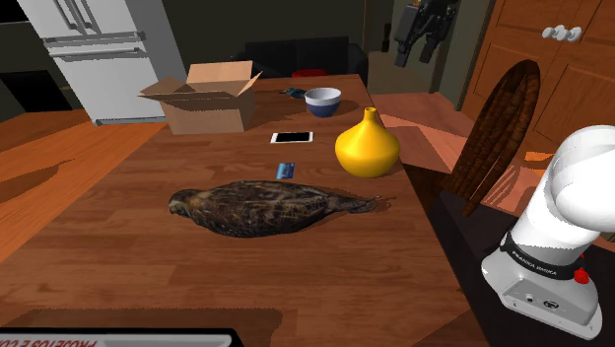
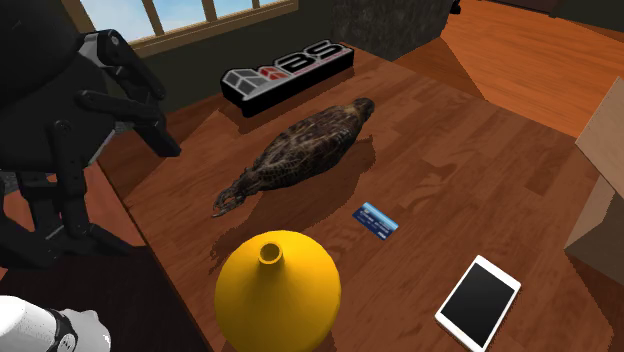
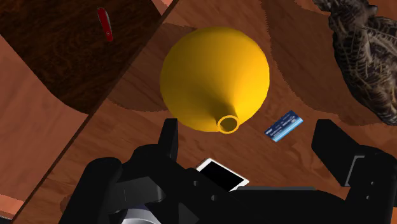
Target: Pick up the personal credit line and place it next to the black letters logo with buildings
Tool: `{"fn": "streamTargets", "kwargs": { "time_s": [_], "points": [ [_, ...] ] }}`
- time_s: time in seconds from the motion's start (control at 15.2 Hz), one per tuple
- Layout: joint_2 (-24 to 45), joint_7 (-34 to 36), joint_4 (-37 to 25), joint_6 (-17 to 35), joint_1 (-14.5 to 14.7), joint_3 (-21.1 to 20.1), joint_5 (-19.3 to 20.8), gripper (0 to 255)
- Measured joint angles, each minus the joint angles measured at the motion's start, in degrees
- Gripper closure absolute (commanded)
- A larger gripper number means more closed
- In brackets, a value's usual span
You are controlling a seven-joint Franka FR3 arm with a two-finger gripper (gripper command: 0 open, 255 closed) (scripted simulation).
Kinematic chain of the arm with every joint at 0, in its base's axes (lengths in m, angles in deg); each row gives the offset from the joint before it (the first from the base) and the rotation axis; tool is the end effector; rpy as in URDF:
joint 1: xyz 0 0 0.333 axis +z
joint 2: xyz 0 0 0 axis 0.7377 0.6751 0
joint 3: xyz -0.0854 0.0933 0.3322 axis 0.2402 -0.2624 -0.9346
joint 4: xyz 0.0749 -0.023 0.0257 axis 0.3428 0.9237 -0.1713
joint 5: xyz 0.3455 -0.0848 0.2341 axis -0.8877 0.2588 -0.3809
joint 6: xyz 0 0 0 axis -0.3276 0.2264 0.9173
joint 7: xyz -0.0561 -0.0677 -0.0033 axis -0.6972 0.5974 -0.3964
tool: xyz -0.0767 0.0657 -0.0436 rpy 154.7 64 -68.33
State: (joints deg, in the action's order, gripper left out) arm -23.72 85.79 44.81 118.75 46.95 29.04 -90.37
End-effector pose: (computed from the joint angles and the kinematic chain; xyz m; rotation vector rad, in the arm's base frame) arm 0.3267 0.0012 0.6637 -3.0324 0.2864 -0.2669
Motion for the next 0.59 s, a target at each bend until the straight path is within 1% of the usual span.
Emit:
{"fn": "streamTargets", "kwargs": {
  "time_s": [0.07,0.13,0.26,0.53,0.59],
  "points": [
    [0.0,0.0,0.0,0.0,0.0,0.0,0.0,0],
    [0.1,0.9,0.8,1.1,-0.1,-0.7,-0.1,0],
    [0.3,4.4,2.6,4.2,-0.4,-3.4,-0.4,0],
    [1.9,12.4,7.1,12.6,-1.5,-9.4,-0.4,0],
    [3.3,14.6,7.5,14.9,-1.9,-11.1,-0.2,0]
  ]
}}
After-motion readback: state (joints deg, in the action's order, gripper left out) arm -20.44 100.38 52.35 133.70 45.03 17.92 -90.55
